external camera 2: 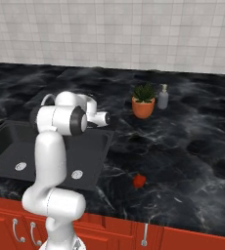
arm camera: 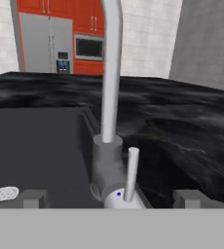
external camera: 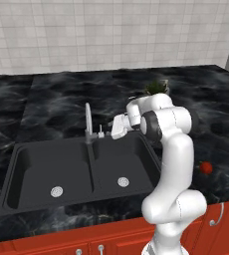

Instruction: Turn on the sink faucet. Then move the bell pepper from the counter to the sink. Turn off the sink. Move the vegetable from the sink to the pot next to the stove. Finally move the pot to the front right burner.

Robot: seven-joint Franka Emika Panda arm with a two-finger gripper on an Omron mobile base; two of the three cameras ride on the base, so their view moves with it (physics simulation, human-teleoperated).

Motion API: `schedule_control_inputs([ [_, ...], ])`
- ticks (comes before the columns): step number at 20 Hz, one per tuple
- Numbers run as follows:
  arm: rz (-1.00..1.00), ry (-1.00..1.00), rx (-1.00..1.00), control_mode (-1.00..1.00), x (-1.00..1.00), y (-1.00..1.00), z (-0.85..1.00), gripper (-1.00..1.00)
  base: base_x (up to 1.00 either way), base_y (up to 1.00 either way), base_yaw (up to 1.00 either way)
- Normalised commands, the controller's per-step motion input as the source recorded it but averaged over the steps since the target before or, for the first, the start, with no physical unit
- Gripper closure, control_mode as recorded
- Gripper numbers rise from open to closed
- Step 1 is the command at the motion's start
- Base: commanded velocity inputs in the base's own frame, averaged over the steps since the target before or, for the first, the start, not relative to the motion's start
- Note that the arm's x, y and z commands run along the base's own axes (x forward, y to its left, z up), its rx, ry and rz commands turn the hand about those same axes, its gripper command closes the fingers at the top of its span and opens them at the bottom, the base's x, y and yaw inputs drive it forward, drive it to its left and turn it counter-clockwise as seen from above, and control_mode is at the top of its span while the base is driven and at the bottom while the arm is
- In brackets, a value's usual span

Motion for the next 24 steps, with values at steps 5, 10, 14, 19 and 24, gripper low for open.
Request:
schedule_control_inputs([
  [5,0.01,0.05,0.00,-1.00,0.04,0.04,-0.03,-1.00,0.00,0.00,0.00],
  [10,0.01,0.05,0.01,-1.00,0.06,0.03,-0.03,-1.00,0.00,0.00,0.00],
  [14,0.01,0.03,0.00,-1.00,0.03,0.04,-0.03,-1.00,0.00,0.00,0.00],
  [19,0.01,0.02,0.00,-1.00,0.09,0.01,-0.04,-1.00,0.00,0.00,0.00],
  [24,0.01,0.01,0.00,-1.00,0.09,0.00,-0.03,-1.00,0.00,0.00,0.00],
])
